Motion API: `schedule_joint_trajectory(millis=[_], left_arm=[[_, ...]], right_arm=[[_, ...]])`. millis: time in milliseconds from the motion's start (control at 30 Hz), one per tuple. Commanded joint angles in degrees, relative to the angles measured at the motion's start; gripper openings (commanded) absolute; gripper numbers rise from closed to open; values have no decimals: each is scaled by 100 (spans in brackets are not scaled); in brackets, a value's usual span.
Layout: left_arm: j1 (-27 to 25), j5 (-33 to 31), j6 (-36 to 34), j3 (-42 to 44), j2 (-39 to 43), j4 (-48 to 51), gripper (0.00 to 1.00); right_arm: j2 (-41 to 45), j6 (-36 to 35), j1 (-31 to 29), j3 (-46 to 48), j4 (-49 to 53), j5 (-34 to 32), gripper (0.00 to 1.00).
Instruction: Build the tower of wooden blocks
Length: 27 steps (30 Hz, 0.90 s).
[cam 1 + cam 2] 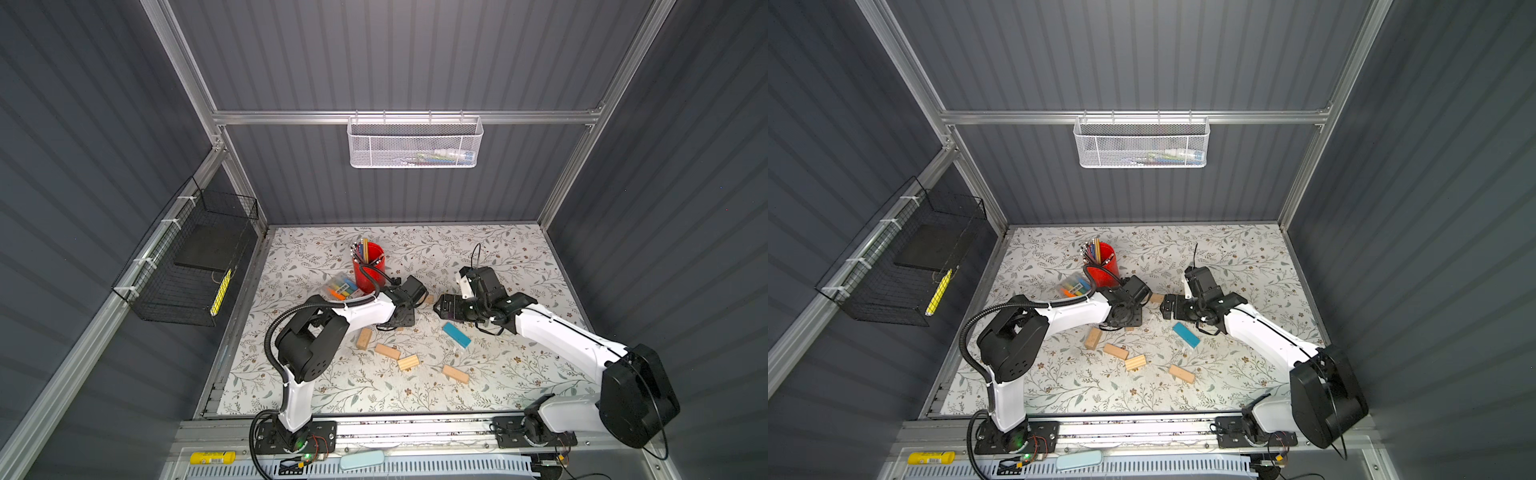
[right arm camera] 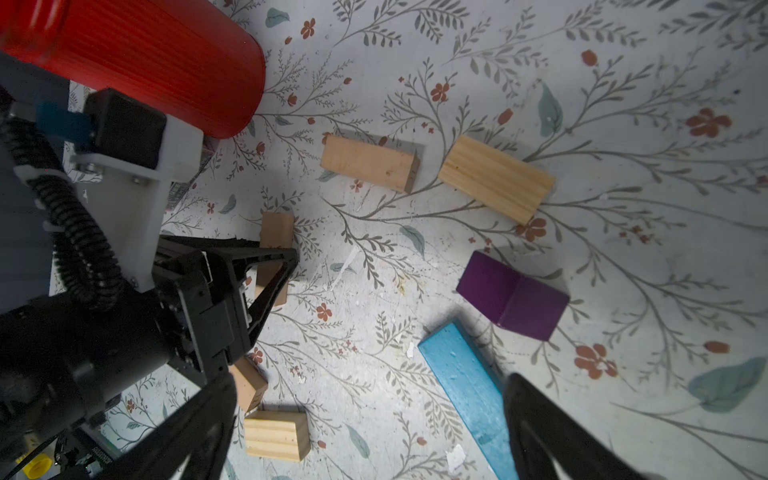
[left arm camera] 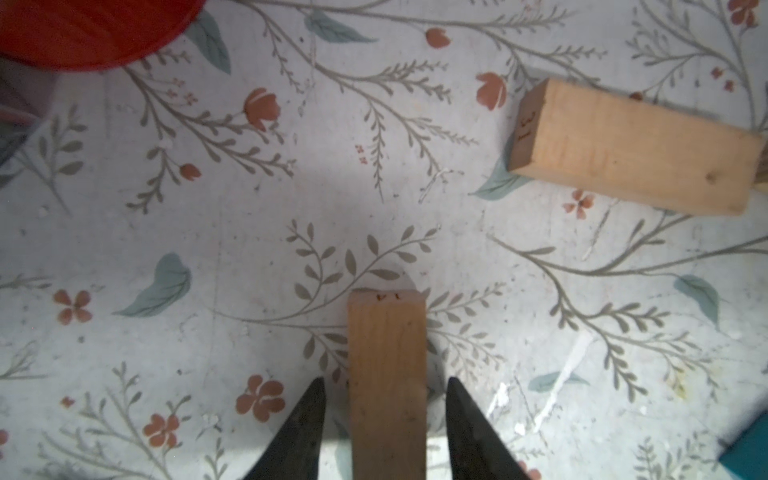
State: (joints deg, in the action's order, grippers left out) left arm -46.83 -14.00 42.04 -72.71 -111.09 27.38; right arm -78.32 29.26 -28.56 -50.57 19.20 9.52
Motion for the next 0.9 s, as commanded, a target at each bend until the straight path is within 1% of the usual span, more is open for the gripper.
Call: schedule_joint_trajectory(millis=[0,200,333,467,700,867], left_arm=[[7,46,-102,187,424,211,50],[12,-50,-156,611,1163,233,56],[8,-28,-187,988,1676,119,59],[17,48,-189,1399,2163,-150,64],[25,95,-160,1915,2671,-533,72],[26,11,-81,2032,2842,-641,76]], right_arm=[[-265,-165,-18,-350,230,-131,99],[-939,-365,-28,-1039,487,-187,99],[-1389,-535,-34,-1471,621,-258,97],[-1870,-839,-37,-1922,762,-330,90],[-2662,-1284,-208,-2615,887,-451,78],[-3199,-1454,-310,-3097,971,-433,75]])
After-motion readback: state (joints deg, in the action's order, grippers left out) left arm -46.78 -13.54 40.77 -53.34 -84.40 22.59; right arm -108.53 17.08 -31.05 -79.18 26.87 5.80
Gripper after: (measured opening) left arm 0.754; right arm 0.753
